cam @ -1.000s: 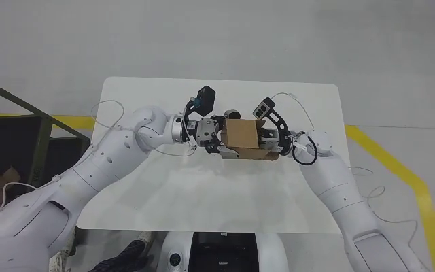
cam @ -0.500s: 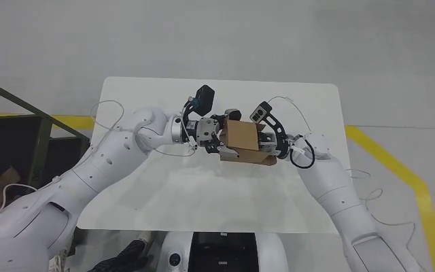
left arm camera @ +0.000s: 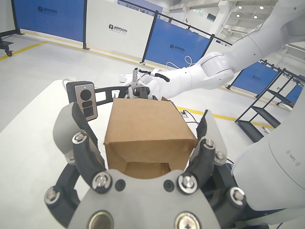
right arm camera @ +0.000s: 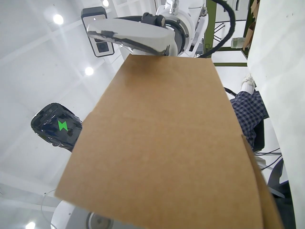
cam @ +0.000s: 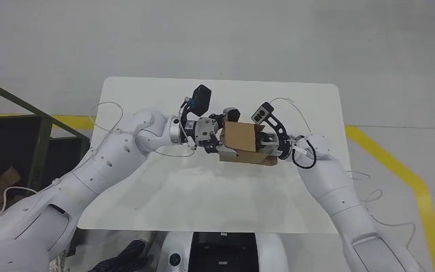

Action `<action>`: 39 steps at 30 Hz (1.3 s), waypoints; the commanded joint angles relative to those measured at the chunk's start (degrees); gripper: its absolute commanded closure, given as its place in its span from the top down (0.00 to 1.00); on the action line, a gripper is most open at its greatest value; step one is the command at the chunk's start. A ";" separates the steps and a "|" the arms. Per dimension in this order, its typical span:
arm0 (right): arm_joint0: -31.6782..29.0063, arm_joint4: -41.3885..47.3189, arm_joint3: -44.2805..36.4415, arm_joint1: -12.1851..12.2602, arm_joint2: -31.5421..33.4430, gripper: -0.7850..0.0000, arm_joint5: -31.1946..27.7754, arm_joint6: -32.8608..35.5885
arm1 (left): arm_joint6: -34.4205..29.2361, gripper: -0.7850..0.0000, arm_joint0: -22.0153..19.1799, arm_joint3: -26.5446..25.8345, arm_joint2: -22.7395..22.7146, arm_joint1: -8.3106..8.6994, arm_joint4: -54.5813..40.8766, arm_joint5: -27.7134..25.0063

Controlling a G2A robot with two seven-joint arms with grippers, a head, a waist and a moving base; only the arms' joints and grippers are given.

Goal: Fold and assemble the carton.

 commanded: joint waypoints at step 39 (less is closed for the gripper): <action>-0.26 -4.45 -1.64 0.38 1.43 0.00 -0.81 -2.06 | 1.99 0.81 -0.24 0.26 -0.52 1.24 7.79 0.00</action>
